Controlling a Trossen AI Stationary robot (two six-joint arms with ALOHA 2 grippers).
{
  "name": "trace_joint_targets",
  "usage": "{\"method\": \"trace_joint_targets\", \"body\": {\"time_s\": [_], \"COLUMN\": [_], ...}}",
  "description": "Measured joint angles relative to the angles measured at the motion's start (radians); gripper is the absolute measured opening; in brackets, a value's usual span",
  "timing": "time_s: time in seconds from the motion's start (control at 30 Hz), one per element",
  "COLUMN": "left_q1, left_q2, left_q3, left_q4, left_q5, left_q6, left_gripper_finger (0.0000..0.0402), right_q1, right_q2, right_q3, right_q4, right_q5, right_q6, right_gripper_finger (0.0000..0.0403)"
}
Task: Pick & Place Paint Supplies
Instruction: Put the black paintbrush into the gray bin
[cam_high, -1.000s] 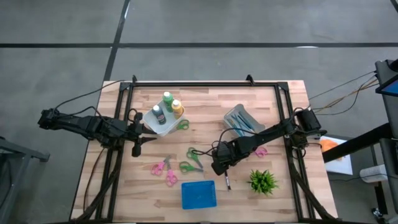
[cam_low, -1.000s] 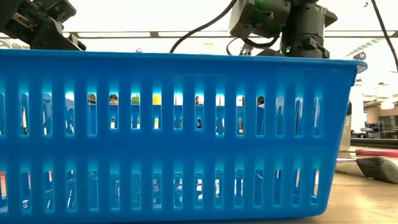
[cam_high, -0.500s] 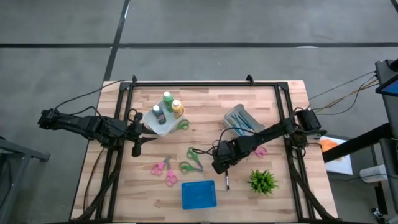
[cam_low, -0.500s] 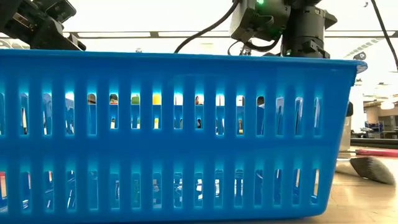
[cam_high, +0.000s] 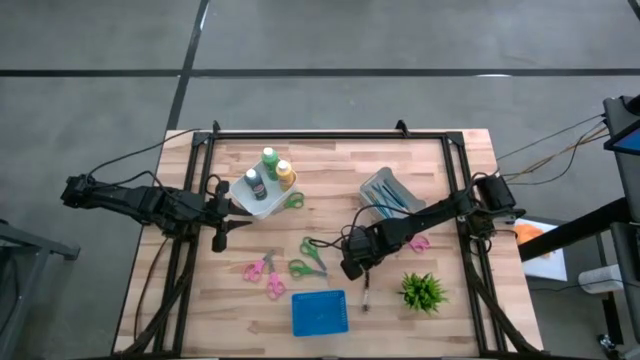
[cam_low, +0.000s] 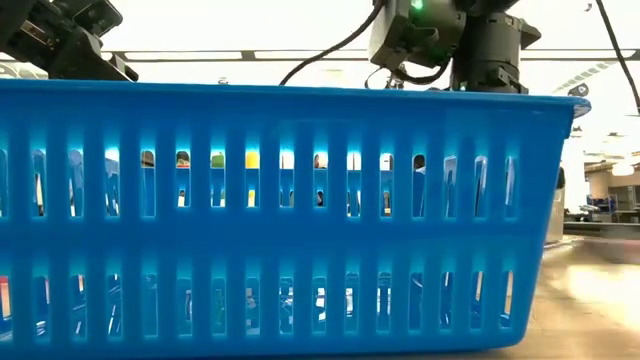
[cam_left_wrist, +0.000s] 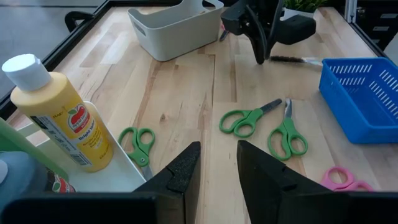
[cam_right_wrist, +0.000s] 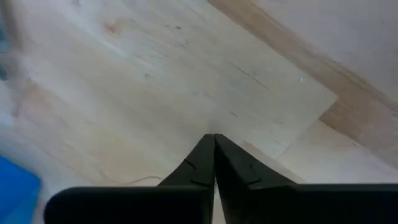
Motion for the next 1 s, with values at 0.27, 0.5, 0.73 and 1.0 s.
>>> {"method": "trace_joint_targets", "body": {"time_s": [0.27, 0.5, 0.73, 1.0], "left_q1": [0.0, 0.0, 0.0, 0.0], "left_q2": [0.0, 0.0, 0.0, 0.0], "left_q3": [0.0, 0.0, 0.0, 0.0], "left_q4": [0.0, 0.0, 0.0, 0.0], "left_q5": [0.0, 0.0, 0.0, 0.0], "left_q6": [0.0, 0.0, 0.0, 0.0], "left_gripper_finger": [0.0108, 0.0108, 0.0108, 0.0108], "right_q1": [0.0, -0.004, -0.022, 0.016], "right_q2": [0.0, -0.002, -0.05, -0.123], "right_q3": [0.0, 0.0, 0.0, 0.0], "right_q4": [0.0, 0.0, -0.005, -0.008], "right_q5": [0.0, 0.0, -0.005, -0.049], "right_q6": [-0.001, -0.065, -0.441, -0.875], "right_gripper_finger": [0.0008, 0.0008, 0.0008, 0.0008]}}
